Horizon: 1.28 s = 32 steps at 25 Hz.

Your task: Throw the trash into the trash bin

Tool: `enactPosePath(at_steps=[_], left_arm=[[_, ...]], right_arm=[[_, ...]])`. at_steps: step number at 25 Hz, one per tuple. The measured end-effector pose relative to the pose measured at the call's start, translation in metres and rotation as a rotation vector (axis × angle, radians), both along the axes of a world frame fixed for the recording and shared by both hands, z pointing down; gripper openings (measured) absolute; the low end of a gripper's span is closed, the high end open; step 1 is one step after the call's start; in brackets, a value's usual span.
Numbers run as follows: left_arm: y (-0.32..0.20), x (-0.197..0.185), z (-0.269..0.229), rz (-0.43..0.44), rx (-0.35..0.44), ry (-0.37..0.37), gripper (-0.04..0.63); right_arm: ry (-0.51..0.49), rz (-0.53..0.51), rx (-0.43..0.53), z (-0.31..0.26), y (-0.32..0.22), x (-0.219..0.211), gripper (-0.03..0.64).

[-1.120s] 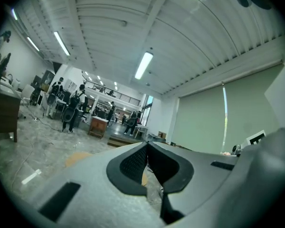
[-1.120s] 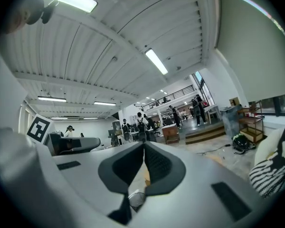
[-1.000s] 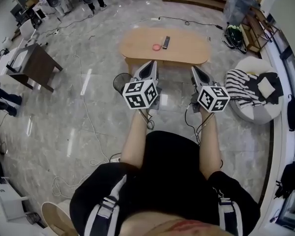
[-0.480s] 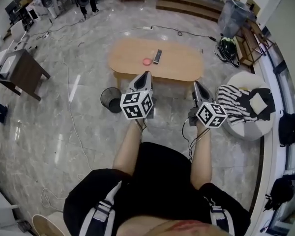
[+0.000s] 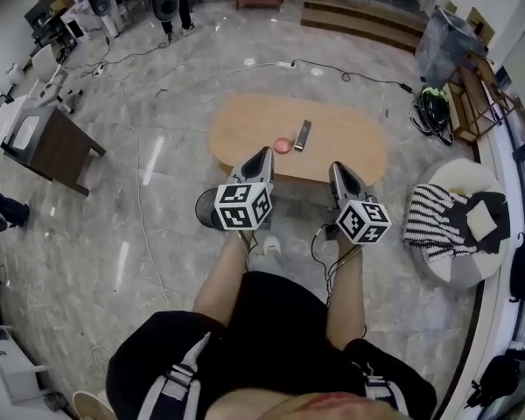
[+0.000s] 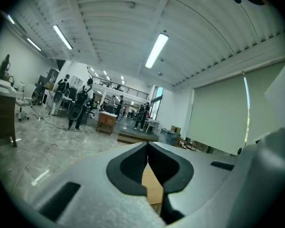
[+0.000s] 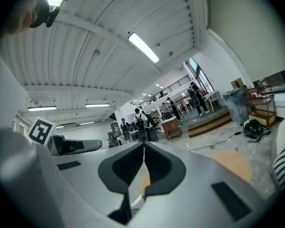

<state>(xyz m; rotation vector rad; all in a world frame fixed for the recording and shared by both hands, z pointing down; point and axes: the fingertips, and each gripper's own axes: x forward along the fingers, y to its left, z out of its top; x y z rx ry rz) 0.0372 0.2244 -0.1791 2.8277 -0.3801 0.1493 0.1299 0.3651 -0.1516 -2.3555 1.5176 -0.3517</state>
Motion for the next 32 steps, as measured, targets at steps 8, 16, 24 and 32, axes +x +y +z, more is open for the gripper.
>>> enactPosePath(at_steps=[8, 16, 24, 32], left_arm=[[-0.104, 0.080, 0.018, 0.023, -0.054, -0.052, 0.009], [-0.168, 0.134, 0.070, -0.012, -0.192, -0.071, 0.009], [-0.201, 0.145, 0.142, -0.067, -0.305, -0.151, 0.009], [-0.218, 0.136, 0.195, -0.117, -0.420, -0.225, 0.009]], right_arm=[[-0.043, 0.003, -0.067, 0.015, -0.104, 0.077, 0.012], [-0.027, -0.073, -0.191, 0.033, -0.178, 0.124, 0.012], [-0.051, -0.103, -0.335, 0.079, -0.203, 0.143, 0.012], [-0.152, -0.154, -0.381, 0.133, -0.225, 0.137, 0.012]])
